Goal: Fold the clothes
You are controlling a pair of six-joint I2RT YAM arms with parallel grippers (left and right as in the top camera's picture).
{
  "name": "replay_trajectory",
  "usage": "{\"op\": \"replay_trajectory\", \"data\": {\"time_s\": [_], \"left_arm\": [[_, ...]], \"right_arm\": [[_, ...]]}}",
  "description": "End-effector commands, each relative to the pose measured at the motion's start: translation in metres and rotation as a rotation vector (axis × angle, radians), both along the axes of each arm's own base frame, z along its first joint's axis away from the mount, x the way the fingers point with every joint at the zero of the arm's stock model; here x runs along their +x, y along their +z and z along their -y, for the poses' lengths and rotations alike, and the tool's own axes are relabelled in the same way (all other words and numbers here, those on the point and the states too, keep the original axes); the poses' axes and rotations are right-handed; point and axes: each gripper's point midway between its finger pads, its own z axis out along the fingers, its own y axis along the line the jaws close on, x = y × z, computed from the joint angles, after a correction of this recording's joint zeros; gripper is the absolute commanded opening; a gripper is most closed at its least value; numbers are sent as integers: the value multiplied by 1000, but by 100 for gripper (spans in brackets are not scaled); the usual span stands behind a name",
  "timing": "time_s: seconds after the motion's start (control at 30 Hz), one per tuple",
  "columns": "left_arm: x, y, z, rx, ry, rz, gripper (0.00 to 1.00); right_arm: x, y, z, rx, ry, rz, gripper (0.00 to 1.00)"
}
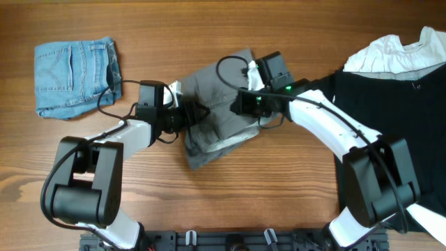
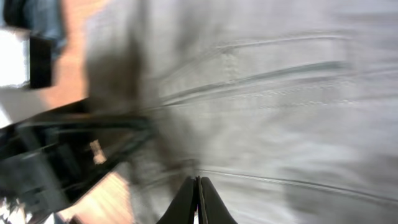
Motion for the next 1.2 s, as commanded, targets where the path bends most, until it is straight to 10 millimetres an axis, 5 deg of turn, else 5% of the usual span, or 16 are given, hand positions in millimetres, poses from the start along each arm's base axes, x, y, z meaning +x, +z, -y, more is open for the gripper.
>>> {"op": "replay_trajectory", "data": {"time_s": [0.0, 0.27, 0.57, 0.63, 0.77, 0.87, 1.03, 1.17], "left_arm": [[-10, -25, -6, 35, 34, -68, 67], [-8, -24, -5, 7, 85, -105, 71], [-8, -33, 18, 45, 110, -105, 75], [-9, -39, 19, 68, 123, -113, 70], [-6, -39, 19, 58, 138, -114, 30], [-4, -37, 18, 51, 139, -103, 15], [-14, -8, 49, -69, -124, 32, 6], [-14, 17, 47, -108, -146, 69, 4]], "right_arm": [[4, -20, 14, -68, -93, -47, 4], [-12, -75, 35, -197, -244, -244, 4], [-26, -97, 34, -205, -222, -330, 4], [-27, -97, 35, -209, -221, -337, 4], [-29, -96, 34, -205, -186, -331, 4], [-33, -94, 33, -201, -155, -333, 4], [-33, -71, 40, -196, -140, -305, 4], [-26, -21, 48, -168, -105, -200, 4]]}}
